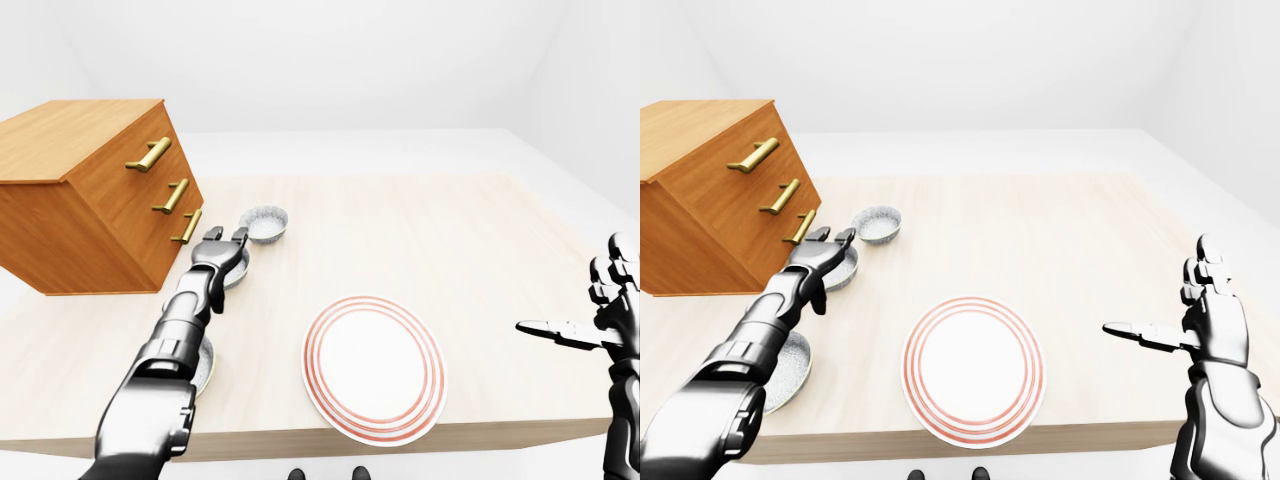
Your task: Put the bowl in the middle on the plate.
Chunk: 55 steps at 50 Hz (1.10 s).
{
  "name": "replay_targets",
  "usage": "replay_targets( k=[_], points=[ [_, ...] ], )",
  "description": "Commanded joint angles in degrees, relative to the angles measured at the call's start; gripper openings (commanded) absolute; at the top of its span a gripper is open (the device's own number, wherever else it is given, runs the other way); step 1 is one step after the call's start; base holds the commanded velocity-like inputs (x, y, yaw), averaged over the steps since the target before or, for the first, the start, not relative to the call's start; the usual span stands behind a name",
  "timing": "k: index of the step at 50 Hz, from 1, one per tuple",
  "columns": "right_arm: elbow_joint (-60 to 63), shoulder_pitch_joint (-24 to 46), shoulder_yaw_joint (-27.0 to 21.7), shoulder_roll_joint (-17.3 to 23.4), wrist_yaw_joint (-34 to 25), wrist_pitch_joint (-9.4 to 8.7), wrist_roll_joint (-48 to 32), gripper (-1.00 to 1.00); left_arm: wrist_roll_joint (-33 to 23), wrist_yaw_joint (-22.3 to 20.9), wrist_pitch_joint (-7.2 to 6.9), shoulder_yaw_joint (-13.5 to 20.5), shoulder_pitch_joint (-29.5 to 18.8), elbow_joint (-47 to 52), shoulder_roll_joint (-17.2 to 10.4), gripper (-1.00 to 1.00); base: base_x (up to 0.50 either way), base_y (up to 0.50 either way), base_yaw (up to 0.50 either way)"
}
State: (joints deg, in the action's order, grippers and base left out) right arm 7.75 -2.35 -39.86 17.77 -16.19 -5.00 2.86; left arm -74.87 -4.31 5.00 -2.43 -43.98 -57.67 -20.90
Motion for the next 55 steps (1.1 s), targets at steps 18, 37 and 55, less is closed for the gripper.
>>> replay_targets(
  k=[18, 37, 55],
  points=[
    [2.0, -0.5, -0.6, -0.2, 0.2, 0.0, 0.2, 1.0, 0.2, 3.6, 0.0, -1.5, -2.1, -6.8, 0.6, 1.0, 0.0, 0.0, 0.0],
    [1.8, -0.2, -0.6, -0.1, 0.5, 0.0, 0.1, 1.0, 0.9, 2.3, 0.0, -0.8, -2.1, -5.5, -0.7, 1.0, 0.0, 0.0, 0.0],
    [1.0, 0.0, -0.8, 0.0, 0.7, 0.0, 0.1, 1.0, 1.1, 2.0, 0.0, -0.8, -1.7, -5.1, -0.6, 1.0, 0.0, 0.0, 0.0]
  ],
)
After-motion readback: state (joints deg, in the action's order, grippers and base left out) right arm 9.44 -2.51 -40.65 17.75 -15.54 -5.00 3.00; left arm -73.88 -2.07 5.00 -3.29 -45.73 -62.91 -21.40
